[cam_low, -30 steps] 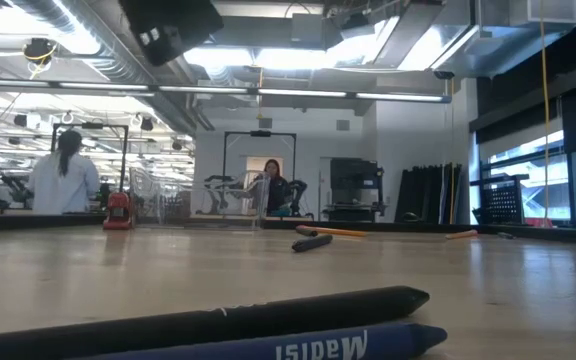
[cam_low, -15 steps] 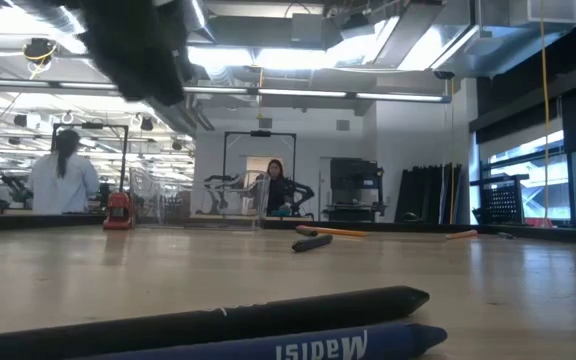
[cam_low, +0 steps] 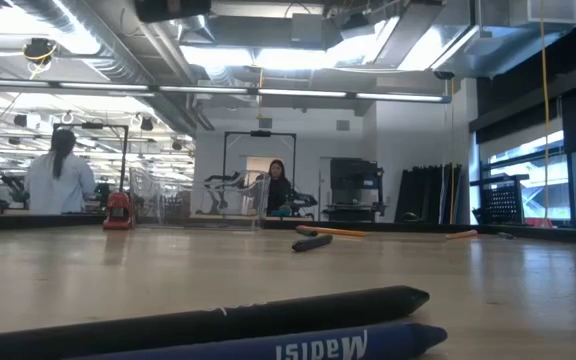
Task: Sort crayons/erasers/pens/pencils in bins
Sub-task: Put the black pen into the bottom left transparent bin
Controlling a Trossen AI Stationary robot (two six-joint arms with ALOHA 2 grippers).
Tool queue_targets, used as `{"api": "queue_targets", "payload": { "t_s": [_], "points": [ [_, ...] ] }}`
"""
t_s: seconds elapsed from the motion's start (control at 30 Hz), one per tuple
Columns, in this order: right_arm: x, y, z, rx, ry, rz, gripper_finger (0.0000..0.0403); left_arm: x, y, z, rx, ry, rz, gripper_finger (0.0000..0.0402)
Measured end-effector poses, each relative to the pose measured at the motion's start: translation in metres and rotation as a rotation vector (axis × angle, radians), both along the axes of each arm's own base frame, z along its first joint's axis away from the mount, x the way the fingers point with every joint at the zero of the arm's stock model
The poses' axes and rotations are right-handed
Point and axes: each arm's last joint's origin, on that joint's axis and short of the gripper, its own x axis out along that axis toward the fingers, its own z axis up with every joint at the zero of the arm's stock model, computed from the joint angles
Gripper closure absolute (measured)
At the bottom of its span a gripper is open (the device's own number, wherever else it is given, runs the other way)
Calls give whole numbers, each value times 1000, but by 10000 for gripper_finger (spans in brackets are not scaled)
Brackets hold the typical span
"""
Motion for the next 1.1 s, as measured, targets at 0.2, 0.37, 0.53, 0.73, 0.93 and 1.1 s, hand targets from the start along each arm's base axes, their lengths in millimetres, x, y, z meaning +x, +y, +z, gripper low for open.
{"api": "queue_targets", "payload": {
  "t_s": [0.2,0.37,0.53,0.73,0.93,1.1],
  "points": [
    [0,0,0,-7,5,2,288,-6,-29,-15,123,-46,-50,280],
    [0,0,0,-25,5,11,288,2,-52,-39,96,-65,-70,280],
    [0,0,0,-24,6,10,288,10,-64,-59,85,-78,-81,280],
    [0,0,0,-29,3,4,288,11,-66,-76,109,-14,-85,280],
    [0,2,-1,2,24,72,288,9,-74,-91,85,38,-51,280],
    [-1,4,-2,30,50,159,288,6,-81,-97,77,46,-54,280]
  ]
}}
